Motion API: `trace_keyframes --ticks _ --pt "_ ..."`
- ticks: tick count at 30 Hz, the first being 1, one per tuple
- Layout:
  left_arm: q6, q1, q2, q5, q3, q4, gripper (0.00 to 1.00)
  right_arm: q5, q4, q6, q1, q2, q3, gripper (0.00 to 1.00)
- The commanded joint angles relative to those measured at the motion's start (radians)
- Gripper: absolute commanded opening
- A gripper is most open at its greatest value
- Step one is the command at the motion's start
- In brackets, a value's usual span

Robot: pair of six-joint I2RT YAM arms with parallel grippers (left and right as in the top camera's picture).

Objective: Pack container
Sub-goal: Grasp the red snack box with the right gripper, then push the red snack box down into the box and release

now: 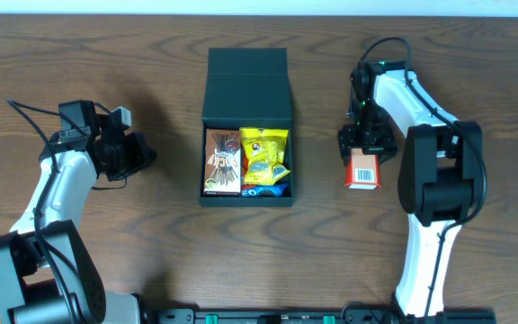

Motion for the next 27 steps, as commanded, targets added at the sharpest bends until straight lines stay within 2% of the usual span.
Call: trace_keyframes --ticks 1,6,12,20,27 --pt "0.010 0.002 -0.017 -0.003 -0.005 0.000 0.06 -0.022 -0.027 0.014 0.000 -0.002 0.081 0.73" --pt "0.010 0.002 -0.017 -0.003 -0.005 0.000 0.06 -0.053 -0.153 0.040 0.028 -0.002 0.301 0.69" --pt "0.010 0.002 -0.017 -0.003 -0.005 0.000 0.06 -0.078 -0.258 0.085 0.174 -0.002 0.532 0.68" --pt "0.012 0.002 -0.017 -0.007 -0.005 -0.004 0.06 -0.074 -0.247 0.274 0.456 -0.002 0.552 0.69" --pt "0.012 0.002 -0.017 -0.006 -0.005 -0.013 0.06 0.013 -0.232 0.509 0.552 -0.002 0.492 0.70"
